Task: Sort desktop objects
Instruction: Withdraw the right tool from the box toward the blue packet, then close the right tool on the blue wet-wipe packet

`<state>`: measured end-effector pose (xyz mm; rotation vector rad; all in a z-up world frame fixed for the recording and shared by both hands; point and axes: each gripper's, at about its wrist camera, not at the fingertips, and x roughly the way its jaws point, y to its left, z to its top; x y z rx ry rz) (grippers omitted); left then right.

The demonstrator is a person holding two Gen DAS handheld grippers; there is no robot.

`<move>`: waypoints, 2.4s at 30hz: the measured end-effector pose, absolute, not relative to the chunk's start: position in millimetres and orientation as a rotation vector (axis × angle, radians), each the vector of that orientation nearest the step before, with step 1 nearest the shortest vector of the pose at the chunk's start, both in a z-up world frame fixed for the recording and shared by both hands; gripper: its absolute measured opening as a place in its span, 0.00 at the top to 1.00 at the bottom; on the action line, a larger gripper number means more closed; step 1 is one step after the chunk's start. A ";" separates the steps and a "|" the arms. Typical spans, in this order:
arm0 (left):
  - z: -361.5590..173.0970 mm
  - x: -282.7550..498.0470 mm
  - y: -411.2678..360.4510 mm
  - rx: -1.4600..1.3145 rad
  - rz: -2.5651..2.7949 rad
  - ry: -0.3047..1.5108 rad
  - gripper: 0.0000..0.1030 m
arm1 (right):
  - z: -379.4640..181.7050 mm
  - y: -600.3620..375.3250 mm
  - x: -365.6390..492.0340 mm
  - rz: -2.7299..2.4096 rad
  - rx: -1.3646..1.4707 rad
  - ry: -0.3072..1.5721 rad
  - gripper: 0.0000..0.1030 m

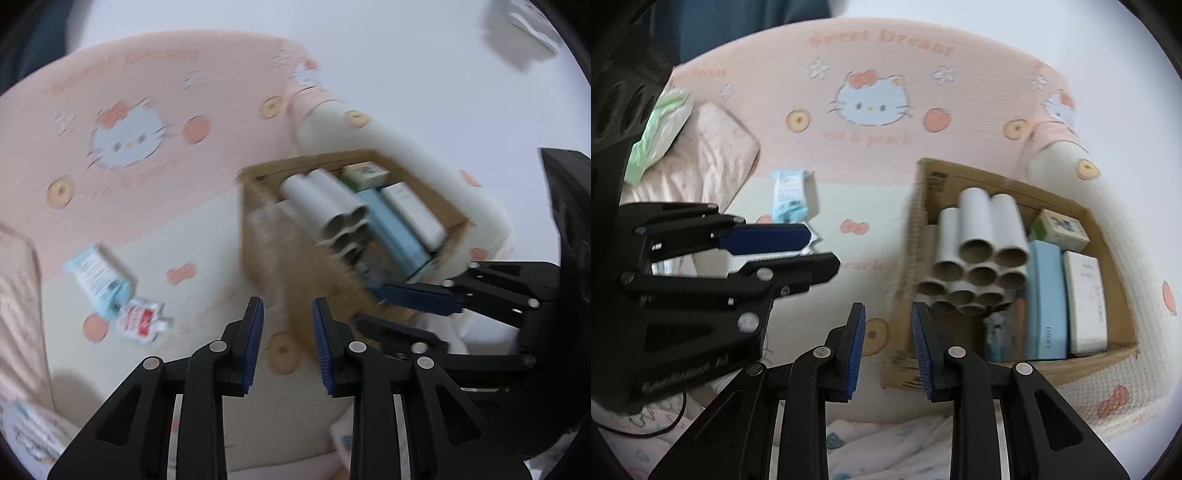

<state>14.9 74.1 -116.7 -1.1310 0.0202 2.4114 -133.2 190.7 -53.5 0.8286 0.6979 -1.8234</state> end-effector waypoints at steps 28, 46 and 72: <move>-247.5 -76.2 -186.4 -1.360 2.606 -0.725 0.61 | -121.6 16.9 -64.4 -1.470 0.831 0.906 0.76; -320.5 -170.1 -235.6 -1.380 2.198 -1.410 0.40 | -161.4 -100.9 -101.3 -1.417 0.975 0.785 0.41; -349.8 -204.1 -222.1 -1.389 2.079 -1.463 0.51 | -244.8 -196.0 -97.7 -1.233 1.049 0.931 0.36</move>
